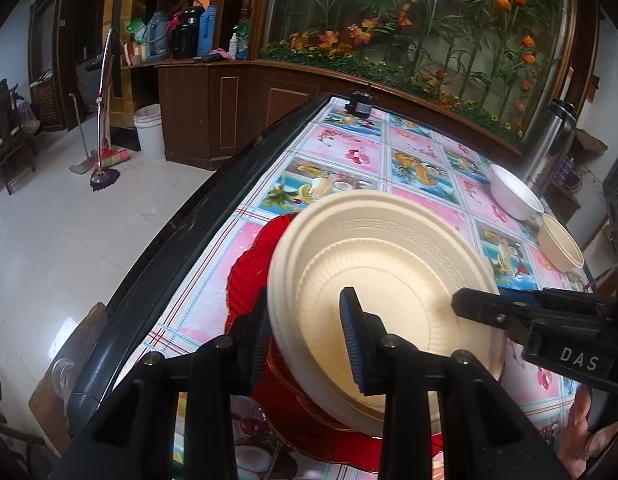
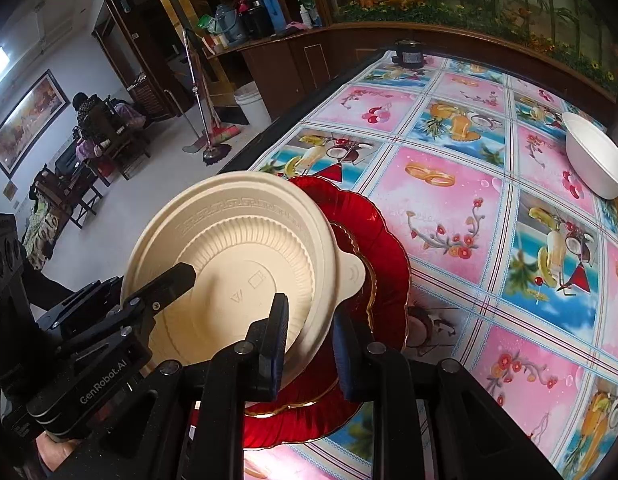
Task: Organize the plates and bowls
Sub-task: 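Lower the beige plate onto the red stack and open the left tool, then reach to the white foam plate and grasp its rim with the left tool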
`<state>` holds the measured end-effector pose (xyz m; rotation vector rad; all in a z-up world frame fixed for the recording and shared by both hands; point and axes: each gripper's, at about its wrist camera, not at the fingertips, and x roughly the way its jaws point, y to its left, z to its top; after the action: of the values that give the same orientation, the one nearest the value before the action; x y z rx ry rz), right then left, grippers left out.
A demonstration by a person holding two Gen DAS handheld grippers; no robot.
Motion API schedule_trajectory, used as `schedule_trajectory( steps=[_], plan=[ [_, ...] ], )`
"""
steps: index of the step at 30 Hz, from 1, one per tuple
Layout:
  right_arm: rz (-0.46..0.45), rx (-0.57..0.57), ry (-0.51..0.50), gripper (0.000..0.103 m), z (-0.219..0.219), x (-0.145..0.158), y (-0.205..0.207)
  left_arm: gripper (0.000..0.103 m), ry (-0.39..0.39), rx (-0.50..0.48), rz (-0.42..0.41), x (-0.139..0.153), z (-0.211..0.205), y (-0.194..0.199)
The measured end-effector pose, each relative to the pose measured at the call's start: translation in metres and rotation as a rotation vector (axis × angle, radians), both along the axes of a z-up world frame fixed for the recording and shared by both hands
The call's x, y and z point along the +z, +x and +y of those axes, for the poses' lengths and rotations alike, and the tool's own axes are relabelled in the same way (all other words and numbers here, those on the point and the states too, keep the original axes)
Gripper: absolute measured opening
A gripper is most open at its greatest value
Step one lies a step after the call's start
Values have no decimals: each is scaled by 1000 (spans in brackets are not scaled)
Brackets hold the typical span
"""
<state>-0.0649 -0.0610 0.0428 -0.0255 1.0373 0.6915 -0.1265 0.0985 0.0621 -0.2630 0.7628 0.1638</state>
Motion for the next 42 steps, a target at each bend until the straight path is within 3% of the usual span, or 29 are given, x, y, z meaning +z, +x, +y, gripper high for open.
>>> schedule_trajectory(
  steps=[7,14,18,22,24,28,31,34,38,42],
  plan=[
    [-30,-16,24,35,-11,12,-3,42,-12,32,-37,11,6,-9],
    [-23,-66,118,35,-45,27,-1,42,21,20,-112,39,-6,-25],
    [-18,-134,164,35,-82,32,5,47,56,-52,-161,59,-35,-30],
    [-25,-220,186,35,-124,35,15,50,81,-190,-171,66,-85,-29],
    [-30,-262,188,35,-146,35,19,51,84,-284,-156,60,-116,-26],
    [-35,-353,190,35,-191,35,29,51,44,-497,-47,25,-183,-4],
    [-45,-405,175,35,-217,40,39,51,45,-556,43,-7,-216,15],
    [-57,-450,150,35,-240,47,55,51,70,-570,106,-31,-235,32],
    [-62,-484,136,35,-262,57,90,51,112,-557,115,-41,-243,40],
    [-14,-480,132,35,-261,56,140,51,76,-569,137,-47,-241,43]
  ],
)
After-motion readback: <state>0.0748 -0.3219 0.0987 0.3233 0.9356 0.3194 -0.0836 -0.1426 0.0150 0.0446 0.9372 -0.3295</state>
